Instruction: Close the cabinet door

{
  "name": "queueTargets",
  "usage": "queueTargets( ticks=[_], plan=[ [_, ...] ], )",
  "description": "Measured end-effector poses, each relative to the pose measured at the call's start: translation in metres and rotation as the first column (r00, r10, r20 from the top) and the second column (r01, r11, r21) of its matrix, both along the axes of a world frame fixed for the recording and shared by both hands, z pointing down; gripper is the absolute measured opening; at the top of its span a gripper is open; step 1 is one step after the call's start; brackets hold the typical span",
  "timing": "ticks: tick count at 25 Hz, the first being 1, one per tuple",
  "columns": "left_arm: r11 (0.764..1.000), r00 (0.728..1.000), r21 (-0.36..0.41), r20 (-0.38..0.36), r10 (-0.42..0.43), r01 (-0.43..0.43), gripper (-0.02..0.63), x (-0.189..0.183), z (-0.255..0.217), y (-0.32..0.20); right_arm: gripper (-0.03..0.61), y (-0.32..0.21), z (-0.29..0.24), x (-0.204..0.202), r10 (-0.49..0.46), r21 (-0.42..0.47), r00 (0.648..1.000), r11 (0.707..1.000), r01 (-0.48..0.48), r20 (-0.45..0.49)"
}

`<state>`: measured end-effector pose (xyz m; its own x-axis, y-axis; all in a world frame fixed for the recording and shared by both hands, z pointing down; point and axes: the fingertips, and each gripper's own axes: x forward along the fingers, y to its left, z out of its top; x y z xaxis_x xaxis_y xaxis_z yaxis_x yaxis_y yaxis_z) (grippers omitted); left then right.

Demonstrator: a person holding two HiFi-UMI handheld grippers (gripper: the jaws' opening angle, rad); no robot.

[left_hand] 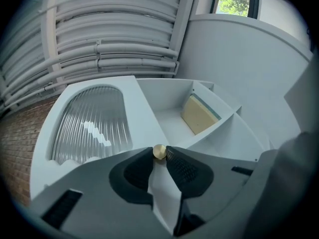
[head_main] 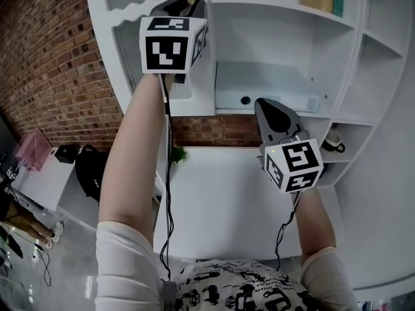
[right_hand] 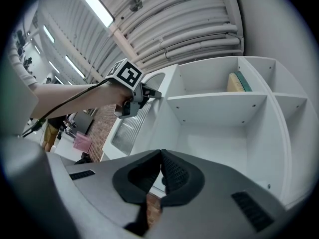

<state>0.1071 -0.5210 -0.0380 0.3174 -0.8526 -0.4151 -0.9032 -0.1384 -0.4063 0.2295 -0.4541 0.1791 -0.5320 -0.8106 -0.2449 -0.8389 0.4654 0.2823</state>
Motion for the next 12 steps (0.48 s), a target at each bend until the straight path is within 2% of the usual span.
queueTargets(
  ticks=[7,12],
  plan=[
    [0.999,0.997,-0.022,-0.057,0.045,-0.047,0.095,-0.003,0.001,0.007,0.015,0.005,-0.002,0.0,0.015,-0.014,1.0,1.0,-0.015,0.006],
    [0.996,0.994,-0.034,-0.08,0.077,-0.08,0.104,-0.01,0.025,0.019,0.015,0.007,0.008,-0.001,0.023,-0.024,1.0,0.999,-0.022,0.014]
  ],
)
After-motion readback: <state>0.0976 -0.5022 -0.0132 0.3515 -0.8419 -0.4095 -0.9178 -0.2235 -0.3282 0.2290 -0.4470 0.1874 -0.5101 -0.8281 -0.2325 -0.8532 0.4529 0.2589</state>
